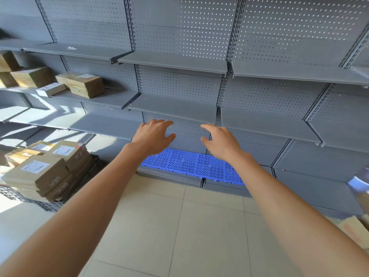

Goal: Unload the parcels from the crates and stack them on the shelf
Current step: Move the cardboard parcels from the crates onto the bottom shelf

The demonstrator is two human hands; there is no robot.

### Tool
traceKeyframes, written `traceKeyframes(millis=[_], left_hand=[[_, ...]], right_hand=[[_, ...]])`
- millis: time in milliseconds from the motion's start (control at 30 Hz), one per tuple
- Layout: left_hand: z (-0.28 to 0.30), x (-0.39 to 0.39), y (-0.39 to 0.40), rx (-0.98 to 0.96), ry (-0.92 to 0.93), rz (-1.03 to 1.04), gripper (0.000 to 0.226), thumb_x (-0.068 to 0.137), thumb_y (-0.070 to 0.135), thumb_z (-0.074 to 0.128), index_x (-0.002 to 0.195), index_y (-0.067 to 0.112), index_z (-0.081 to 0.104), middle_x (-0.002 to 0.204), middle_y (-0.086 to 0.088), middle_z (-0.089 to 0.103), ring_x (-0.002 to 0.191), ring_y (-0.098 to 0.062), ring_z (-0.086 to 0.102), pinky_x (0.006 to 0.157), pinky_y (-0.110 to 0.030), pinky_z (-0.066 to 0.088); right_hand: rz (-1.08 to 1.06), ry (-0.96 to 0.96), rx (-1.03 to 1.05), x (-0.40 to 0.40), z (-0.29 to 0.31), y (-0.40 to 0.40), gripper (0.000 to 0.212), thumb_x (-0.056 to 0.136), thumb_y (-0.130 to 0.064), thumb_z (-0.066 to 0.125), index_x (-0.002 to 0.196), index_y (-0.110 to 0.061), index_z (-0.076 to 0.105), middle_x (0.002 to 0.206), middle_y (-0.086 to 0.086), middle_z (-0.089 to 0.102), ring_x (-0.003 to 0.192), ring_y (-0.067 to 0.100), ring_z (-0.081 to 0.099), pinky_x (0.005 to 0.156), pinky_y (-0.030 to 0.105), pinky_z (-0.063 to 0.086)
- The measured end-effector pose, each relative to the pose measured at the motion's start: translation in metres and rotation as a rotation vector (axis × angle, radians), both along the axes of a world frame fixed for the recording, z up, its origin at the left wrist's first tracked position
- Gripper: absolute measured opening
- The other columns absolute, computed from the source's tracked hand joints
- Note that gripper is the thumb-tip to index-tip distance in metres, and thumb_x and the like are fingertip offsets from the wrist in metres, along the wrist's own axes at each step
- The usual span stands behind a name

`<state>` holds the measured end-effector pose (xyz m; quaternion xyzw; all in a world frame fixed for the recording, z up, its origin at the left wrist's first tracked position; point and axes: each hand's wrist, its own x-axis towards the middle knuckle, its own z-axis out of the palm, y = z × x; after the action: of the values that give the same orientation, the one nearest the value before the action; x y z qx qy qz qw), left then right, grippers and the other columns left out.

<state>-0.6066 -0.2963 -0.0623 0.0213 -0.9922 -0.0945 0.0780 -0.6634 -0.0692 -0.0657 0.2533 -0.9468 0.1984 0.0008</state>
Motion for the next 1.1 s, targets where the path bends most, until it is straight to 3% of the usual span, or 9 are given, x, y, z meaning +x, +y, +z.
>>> traceKeyframes(millis=[200, 533, 1100], left_hand=[[0.005, -0.052, 0.034, 0.017, 0.053, 0.009, 0.066, 0.1, 0.049, 0.054, 0.157, 0.022, 0.033, 0.156, -0.003, 0.045, 0.144, -0.027, 0.04, 0.115, -0.055, 0.032], [0.002, -0.121, 0.053, -0.022, 0.041, 0.009, 0.065, 0.1, 0.053, 0.052, 0.155, 0.023, 0.036, 0.154, -0.002, 0.048, 0.142, -0.025, 0.042, 0.115, -0.056, 0.032], [-0.03, -0.253, -0.101, 0.001, -0.037, -0.003, 0.067, 0.101, 0.052, 0.051, 0.155, 0.017, 0.034, 0.148, -0.007, 0.054, 0.137, -0.03, 0.048, 0.112, -0.055, 0.036]], right_hand=[[0.007, 0.006, 0.023, -0.052, 0.002, 0.038, 0.049, 0.104, -0.041, 0.049, 0.149, -0.022, 0.046, 0.152, 0.0, 0.049, 0.132, 0.027, 0.052, 0.107, 0.046, 0.042], [0.043, 0.067, 0.066, -0.123, 0.01, 0.061, 0.047, 0.105, -0.034, 0.048, 0.149, -0.02, 0.045, 0.152, -0.002, 0.048, 0.132, 0.027, 0.051, 0.105, 0.043, 0.043], [-0.011, 0.007, 0.059, -0.243, -0.016, -0.095, 0.048, 0.105, -0.038, 0.047, 0.15, -0.021, 0.044, 0.154, -0.001, 0.046, 0.129, 0.028, 0.054, 0.104, 0.042, 0.043]])
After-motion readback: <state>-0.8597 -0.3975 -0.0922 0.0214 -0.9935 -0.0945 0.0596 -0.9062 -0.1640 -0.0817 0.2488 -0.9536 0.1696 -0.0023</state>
